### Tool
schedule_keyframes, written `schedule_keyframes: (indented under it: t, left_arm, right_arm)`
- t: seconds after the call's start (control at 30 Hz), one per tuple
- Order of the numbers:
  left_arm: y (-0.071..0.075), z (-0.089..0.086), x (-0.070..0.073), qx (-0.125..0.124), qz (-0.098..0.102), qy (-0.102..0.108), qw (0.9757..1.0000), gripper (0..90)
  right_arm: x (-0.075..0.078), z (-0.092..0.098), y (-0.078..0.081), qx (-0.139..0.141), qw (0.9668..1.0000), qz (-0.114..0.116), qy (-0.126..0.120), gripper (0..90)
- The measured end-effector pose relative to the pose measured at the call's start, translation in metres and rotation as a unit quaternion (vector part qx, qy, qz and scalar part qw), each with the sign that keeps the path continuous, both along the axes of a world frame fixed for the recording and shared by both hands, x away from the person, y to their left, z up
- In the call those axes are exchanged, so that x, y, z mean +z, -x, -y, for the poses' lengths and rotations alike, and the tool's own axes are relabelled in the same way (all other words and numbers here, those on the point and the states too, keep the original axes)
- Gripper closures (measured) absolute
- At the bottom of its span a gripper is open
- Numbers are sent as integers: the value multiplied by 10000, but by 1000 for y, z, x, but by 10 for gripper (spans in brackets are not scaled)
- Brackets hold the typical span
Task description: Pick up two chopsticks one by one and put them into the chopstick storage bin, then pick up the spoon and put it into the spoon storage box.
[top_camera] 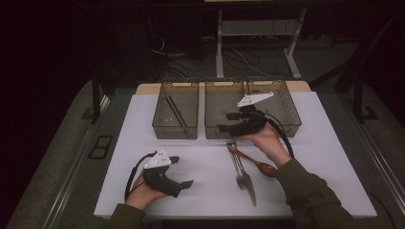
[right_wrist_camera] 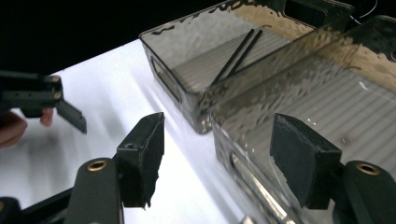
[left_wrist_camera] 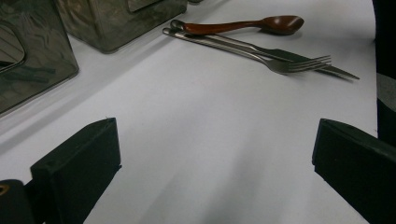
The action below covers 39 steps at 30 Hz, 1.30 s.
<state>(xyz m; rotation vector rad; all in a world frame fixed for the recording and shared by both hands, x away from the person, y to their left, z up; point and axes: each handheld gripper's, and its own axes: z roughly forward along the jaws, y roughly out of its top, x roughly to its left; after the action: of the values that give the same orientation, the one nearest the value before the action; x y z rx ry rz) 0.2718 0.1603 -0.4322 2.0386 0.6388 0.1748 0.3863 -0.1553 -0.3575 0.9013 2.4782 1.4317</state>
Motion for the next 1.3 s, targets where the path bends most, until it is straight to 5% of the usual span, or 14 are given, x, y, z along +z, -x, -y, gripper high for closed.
schedule_keyframes:
  t: [0.73, 1.3]
  left_arm:
    - [0, -2, 0, 48, 0, -28, 10000, 1]
    - [2, -4, 1, 95, 30, -24, 9999, 1]
  right_arm:
    - [-24, 75, 46, -216, 9996, -124, -123, 344]
    - [-52, 117, 84, -290, 9990, -327, 38, 340]
